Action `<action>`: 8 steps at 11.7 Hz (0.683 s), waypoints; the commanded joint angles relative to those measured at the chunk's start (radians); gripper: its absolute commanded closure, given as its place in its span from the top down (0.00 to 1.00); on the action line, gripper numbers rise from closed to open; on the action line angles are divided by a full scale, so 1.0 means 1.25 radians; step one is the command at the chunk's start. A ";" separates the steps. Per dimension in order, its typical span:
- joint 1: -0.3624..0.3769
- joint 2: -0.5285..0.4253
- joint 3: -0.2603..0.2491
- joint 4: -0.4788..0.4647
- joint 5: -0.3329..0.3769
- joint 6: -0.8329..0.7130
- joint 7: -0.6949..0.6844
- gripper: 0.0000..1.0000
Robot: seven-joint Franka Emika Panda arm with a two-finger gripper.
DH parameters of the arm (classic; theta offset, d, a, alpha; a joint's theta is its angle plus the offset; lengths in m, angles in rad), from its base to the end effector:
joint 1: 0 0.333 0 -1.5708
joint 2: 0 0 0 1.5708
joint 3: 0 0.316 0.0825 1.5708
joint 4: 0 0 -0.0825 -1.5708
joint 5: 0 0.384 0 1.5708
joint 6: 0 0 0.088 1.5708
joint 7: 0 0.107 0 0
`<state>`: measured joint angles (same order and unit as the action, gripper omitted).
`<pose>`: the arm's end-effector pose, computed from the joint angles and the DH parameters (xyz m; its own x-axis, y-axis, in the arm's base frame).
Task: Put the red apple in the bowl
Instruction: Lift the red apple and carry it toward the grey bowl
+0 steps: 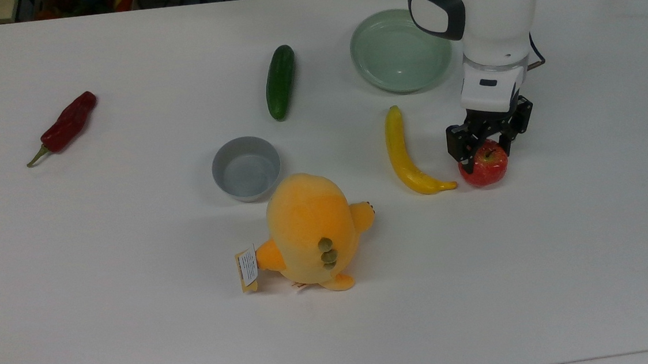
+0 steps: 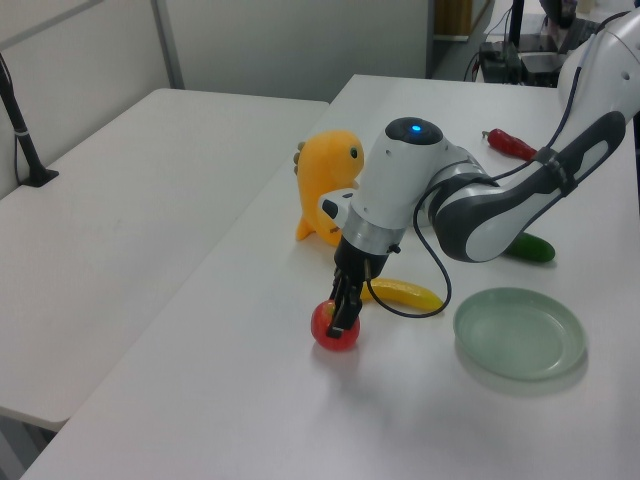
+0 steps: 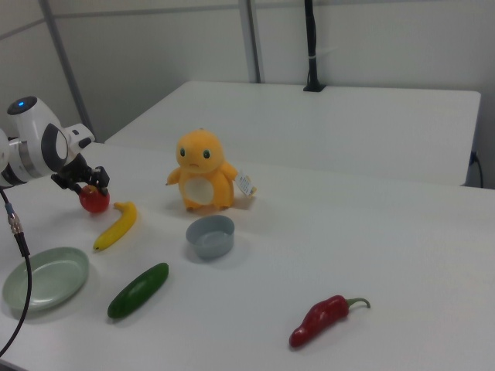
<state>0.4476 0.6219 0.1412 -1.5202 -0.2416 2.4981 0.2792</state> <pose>0.6240 0.3948 0.3374 0.8415 0.3957 0.3680 0.4179 -0.9082 0.0210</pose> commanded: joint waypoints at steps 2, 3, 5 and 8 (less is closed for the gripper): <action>-0.002 -0.115 -0.006 -0.028 -0.002 0.002 0.022 0.18; -0.005 -0.155 -0.006 -0.056 -0.001 0.001 0.023 0.18; -0.035 -0.241 -0.006 -0.100 0.008 -0.038 0.021 0.18; -0.083 -0.316 -0.016 -0.104 0.025 -0.151 0.016 0.18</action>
<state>0.3804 0.3293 0.1343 -1.5833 -0.2371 2.3856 0.2916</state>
